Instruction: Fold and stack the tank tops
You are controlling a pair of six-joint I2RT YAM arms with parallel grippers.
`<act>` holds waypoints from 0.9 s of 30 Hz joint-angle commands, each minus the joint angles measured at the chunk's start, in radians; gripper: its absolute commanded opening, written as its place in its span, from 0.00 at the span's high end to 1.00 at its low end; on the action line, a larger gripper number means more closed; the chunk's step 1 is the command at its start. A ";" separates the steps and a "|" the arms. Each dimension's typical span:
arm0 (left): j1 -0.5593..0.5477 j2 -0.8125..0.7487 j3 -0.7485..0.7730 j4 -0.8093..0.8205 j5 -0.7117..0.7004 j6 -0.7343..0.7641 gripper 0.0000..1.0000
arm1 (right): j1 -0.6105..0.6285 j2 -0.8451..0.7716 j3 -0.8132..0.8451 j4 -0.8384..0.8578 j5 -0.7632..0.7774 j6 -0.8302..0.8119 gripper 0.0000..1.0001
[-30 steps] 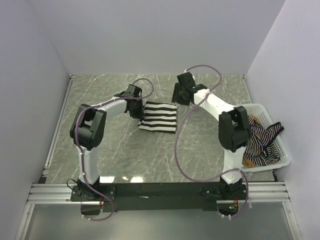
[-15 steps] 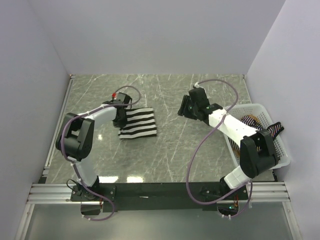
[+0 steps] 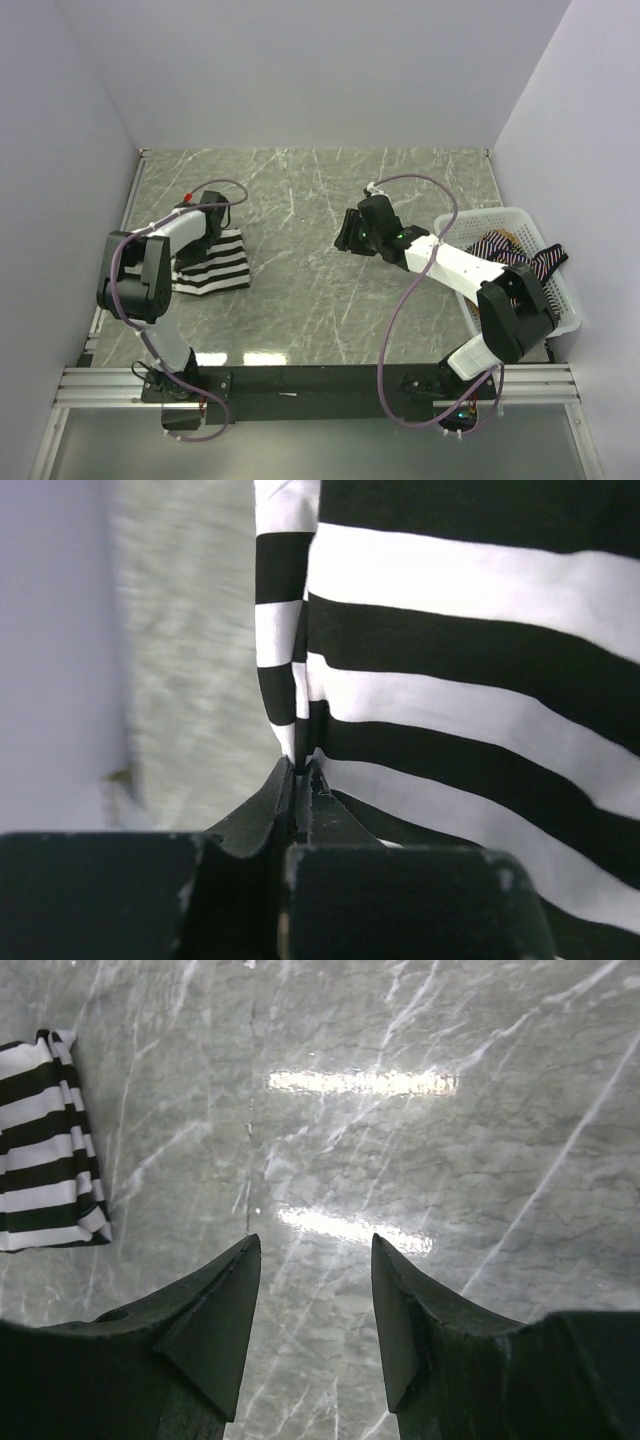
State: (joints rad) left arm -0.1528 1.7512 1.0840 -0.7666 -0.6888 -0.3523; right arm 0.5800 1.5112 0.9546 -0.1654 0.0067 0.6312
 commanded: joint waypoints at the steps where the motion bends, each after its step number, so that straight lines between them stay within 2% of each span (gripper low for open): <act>1: 0.048 -0.024 -0.004 0.013 -0.179 0.128 1.00 | 0.014 -0.014 -0.014 0.066 0.009 0.010 0.45; 3: 0.108 -0.086 -0.032 0.085 -0.126 0.174 1.00 | 0.012 -0.008 -0.020 0.072 0.012 0.009 0.45; 6: 0.180 -0.140 -0.070 0.176 -0.162 0.245 1.00 | 0.012 0.001 -0.023 0.067 0.009 0.005 0.45; 9: 0.240 -0.134 -0.041 0.190 -0.146 0.217 1.00 | 0.011 -0.008 -0.028 0.076 0.003 0.004 0.45; 10: 0.246 -0.133 -0.041 0.211 -0.197 0.226 0.99 | 0.012 -0.008 -0.028 0.078 0.003 0.004 0.45; 13: 0.280 -0.130 -0.030 0.256 -0.194 0.237 0.95 | 0.014 0.000 -0.027 0.079 0.001 0.002 0.45; 15: 0.289 -0.098 -0.016 0.254 -0.213 0.211 0.89 | 0.012 0.007 -0.024 0.083 -0.004 0.002 0.45; 18: 0.298 -0.067 0.013 0.237 -0.232 0.148 0.70 | 0.012 0.015 -0.025 0.086 -0.004 0.002 0.45; 22: 0.328 -0.042 0.103 0.173 -0.239 0.038 0.64 | 0.014 0.021 -0.020 0.084 -0.004 -0.002 0.45; 25: 0.338 -0.019 0.225 0.049 -0.184 -0.148 0.65 | 0.014 0.020 -0.020 0.083 -0.004 -0.004 0.45; 26: 0.337 -0.016 0.246 0.018 -0.149 -0.174 0.65 | 0.014 0.020 -0.019 0.081 0.004 -0.004 0.45; 27: 0.329 -0.028 0.251 0.021 -0.035 -0.192 0.66 | 0.015 0.020 -0.014 0.073 0.007 -0.004 0.45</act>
State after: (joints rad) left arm 0.1791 1.7401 1.2518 -0.6685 -0.8509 -0.3798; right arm 0.5877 1.5341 0.9279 -0.1127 -0.0010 0.6342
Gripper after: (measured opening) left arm 0.349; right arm 0.550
